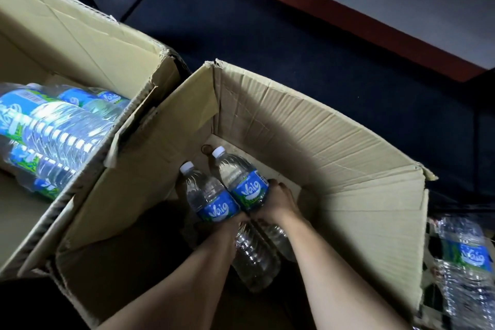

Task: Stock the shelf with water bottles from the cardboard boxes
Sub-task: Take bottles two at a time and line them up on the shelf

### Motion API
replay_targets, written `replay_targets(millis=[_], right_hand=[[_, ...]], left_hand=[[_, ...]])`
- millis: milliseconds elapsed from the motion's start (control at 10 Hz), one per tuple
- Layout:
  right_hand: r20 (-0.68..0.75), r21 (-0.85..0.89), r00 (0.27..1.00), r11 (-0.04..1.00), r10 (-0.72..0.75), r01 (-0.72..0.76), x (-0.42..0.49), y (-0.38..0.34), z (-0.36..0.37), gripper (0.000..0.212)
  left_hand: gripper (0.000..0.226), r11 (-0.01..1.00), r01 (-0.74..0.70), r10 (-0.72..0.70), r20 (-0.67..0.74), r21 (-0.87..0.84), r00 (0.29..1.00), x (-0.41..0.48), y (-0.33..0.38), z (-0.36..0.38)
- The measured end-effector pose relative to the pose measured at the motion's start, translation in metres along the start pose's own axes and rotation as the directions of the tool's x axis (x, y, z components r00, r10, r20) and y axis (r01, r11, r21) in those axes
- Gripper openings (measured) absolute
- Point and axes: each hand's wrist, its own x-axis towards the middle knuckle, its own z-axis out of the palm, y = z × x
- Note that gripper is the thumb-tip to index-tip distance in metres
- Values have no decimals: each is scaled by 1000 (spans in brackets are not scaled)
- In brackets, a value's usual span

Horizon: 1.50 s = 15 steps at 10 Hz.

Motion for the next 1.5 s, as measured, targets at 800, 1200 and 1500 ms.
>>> replay_targets(millis=[800,1200,1500], right_hand=[[-638,457,766,837,73,301,-217,-23,-105,48],[-900,312,427,545,-94,778,-294,-132,-210,66],[-959,152,237,428,-153,891,-312,-241,-299,62]], left_hand=[[76,453,-842,858,114,293,501,-248,68,-43],[56,-159,-983,986,-33,92,-163,-394,165,-68],[61,-348,-930,919,-152,117,-363,-474,271,-90]])
